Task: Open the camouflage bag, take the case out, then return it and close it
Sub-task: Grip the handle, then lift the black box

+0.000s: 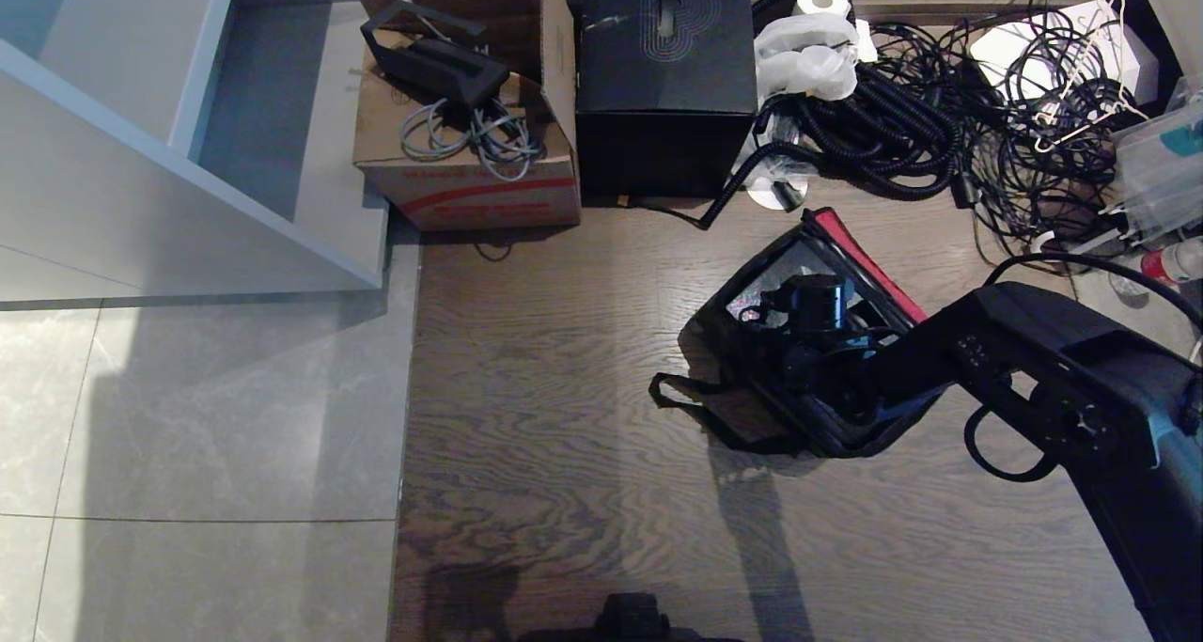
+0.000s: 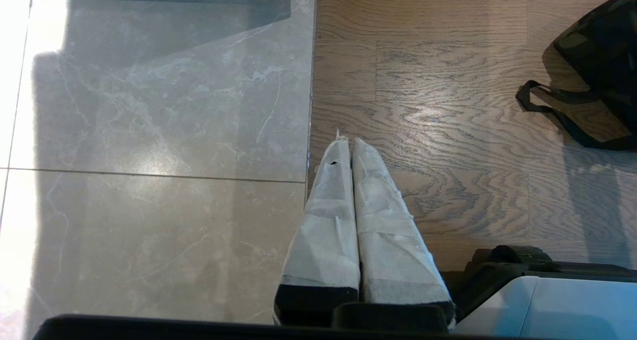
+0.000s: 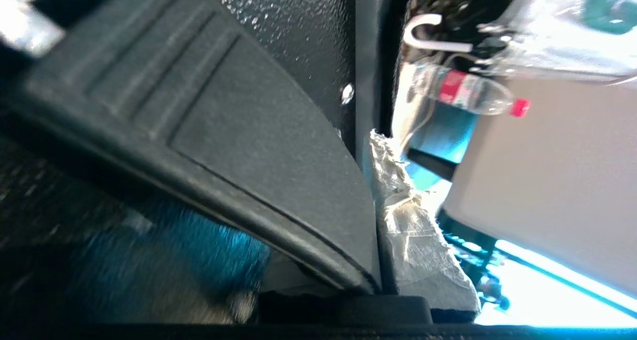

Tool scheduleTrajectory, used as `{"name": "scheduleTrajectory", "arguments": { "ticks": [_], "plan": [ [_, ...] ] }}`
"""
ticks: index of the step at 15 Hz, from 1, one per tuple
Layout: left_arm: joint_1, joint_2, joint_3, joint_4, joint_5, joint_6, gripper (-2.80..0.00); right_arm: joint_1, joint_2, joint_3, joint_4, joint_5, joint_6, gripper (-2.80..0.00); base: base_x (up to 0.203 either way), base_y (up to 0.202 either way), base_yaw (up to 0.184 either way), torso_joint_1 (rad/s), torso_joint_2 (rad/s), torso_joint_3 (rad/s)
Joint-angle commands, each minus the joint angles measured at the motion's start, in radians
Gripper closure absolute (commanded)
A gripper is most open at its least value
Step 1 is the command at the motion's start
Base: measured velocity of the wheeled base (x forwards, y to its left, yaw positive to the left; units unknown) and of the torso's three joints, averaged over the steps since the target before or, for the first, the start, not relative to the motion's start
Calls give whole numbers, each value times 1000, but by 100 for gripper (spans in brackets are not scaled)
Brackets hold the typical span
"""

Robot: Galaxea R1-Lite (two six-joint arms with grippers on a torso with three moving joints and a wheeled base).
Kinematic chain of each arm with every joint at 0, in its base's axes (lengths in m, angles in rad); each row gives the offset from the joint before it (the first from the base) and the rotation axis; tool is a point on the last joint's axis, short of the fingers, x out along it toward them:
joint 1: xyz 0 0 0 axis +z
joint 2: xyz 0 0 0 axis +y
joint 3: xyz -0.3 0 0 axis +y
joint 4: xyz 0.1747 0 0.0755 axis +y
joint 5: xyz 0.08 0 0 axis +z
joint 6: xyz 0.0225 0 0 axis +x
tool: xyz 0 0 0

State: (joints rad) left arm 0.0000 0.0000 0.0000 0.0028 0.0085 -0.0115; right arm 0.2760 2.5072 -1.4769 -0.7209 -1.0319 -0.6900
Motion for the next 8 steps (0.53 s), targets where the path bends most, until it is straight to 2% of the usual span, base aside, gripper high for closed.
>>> {"name": "scheduleTrajectory", "arguments": {
  "ticks": [1,8],
  "plan": [
    [0,-2,0,0,1,-1,0,40,-113,47,-13,-11,4,0,0,0,0,0,0,0],
    [0,-1,0,0,1,-1,0,107,-359,136,-3,-17,1,0,0,0,0,0,0,0]
  ]
}}
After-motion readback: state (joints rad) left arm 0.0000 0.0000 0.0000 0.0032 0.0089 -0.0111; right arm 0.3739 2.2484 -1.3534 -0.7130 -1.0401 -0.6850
